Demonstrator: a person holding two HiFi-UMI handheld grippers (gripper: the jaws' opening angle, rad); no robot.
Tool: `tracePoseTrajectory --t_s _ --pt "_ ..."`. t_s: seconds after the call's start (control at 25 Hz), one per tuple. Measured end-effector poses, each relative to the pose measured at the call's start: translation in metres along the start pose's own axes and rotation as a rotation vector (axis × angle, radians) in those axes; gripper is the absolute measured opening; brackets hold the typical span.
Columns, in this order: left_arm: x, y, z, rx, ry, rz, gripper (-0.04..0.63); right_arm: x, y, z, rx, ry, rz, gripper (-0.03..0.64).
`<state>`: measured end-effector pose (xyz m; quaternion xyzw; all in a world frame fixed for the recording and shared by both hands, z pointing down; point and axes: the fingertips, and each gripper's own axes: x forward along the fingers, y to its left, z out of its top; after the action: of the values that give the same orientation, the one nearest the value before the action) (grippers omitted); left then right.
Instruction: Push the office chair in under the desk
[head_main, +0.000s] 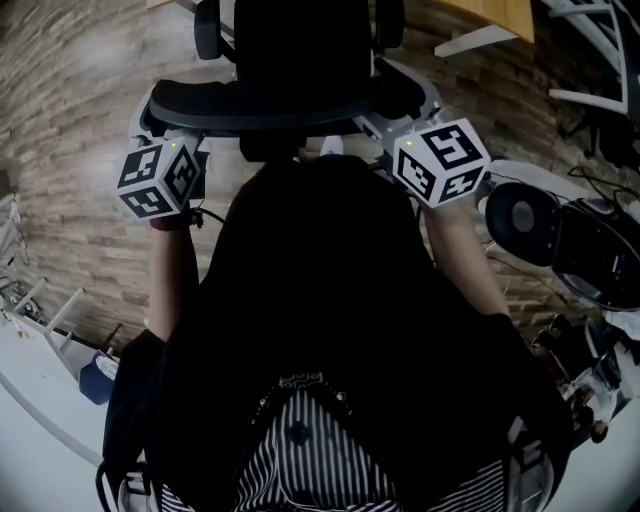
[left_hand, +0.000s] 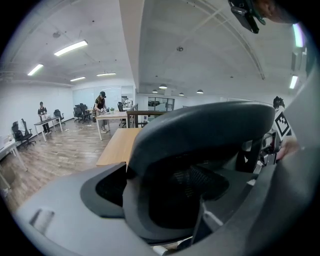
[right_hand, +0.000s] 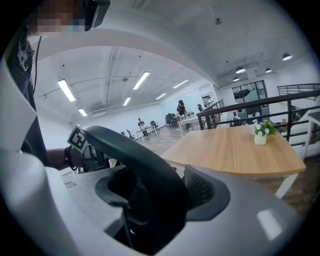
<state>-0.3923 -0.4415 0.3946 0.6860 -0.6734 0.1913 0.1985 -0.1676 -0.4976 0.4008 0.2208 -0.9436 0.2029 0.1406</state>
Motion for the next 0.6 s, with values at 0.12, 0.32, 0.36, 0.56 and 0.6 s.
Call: tracePoseTrajectory --t_s 0.12,0.32,0.36,0.56,0.6 --pt "0.021 0.010 0.010 0.005 0.011 -0.020 0.385 0.014 -0.011 0.006 0.019 0.012 -0.007 0.302" --pt "0.041 0.033 0.037 0.013 -0.012 -0.032 0.385 0.040 -0.022 0.033 0.035 0.007 -0.012 0.302" --pt "0.042 0.038 0.042 0.014 -0.018 -0.032 0.385 0.045 -0.022 0.039 0.033 0.005 -0.011 0.302" --pt "0.057 0.064 0.068 0.033 -0.031 -0.073 0.385 0.068 -0.025 0.065 0.054 0.003 -0.056 0.304" --pt "0.060 0.072 0.074 0.040 -0.032 -0.086 0.387 0.074 -0.024 0.071 0.059 0.003 -0.065 0.304"
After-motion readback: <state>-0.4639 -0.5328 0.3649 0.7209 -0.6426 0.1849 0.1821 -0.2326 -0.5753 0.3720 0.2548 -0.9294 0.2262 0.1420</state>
